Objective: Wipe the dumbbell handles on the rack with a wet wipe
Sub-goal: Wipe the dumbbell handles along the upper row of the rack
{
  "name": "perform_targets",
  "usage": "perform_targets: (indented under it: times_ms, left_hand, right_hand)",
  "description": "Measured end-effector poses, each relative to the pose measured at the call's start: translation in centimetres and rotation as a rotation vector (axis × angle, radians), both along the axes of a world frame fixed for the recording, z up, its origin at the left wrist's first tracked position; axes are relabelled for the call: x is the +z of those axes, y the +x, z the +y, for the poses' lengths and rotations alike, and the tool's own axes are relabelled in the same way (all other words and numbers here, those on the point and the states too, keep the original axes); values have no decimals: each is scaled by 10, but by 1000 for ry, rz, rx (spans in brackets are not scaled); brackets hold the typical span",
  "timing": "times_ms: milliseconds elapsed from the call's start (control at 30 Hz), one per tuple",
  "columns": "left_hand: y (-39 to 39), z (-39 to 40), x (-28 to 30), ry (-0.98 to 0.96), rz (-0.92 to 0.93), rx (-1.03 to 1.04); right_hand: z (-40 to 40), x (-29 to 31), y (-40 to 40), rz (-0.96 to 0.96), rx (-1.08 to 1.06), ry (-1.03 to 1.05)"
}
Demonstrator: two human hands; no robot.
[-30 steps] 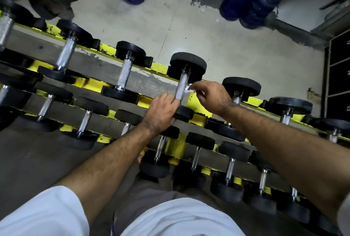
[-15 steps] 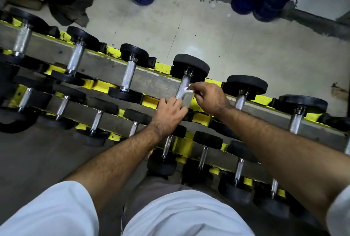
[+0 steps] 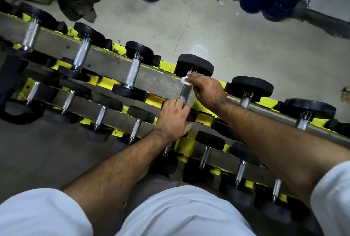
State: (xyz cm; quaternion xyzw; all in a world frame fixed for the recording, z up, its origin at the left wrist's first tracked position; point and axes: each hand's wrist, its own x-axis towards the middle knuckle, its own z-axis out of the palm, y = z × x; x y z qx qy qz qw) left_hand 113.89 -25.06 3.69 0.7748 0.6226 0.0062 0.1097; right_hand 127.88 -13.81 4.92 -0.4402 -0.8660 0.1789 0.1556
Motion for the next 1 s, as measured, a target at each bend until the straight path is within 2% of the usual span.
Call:
perform_targets:
  times_ms: [133, 300, 467, 633, 667, 767, 800, 933, 1000]
  left_hand:
    - [-19, 7, 6, -60, -257, 70]
    - [-34, 4, -5, -119, -461, 310]
    - [-27, 4, -4, -126, -457, 342]
    - [-32, 1, -6, -126, -513, 335]
    - [-35, 0, -7, -131, -562, 345]
    - [-48, 0, -8, -164, -709, 436]
    - [-51, 1, -8, -193, -733, 459]
    - [-57, 4, -8, -280, -808, 510]
    - [-58, 5, -9, -276, -818, 536]
  right_hand:
    - [20, -7, -10, -168, 156, 75]
    - [25, -21, -15, -436, 253, 37]
    - [14, -22, -6, -532, 514, -5]
    - [23, -14, -12, -655, 302, 15]
    - [15, -18, -13, -640, 324, 28]
    - [3, -22, -5, -642, 624, 32]
    - [10, -20, -3, -652, 664, 44]
    - [36, -12, -17, -662, 380, 115]
    - [18, -16, -28, -711, 499, 63]
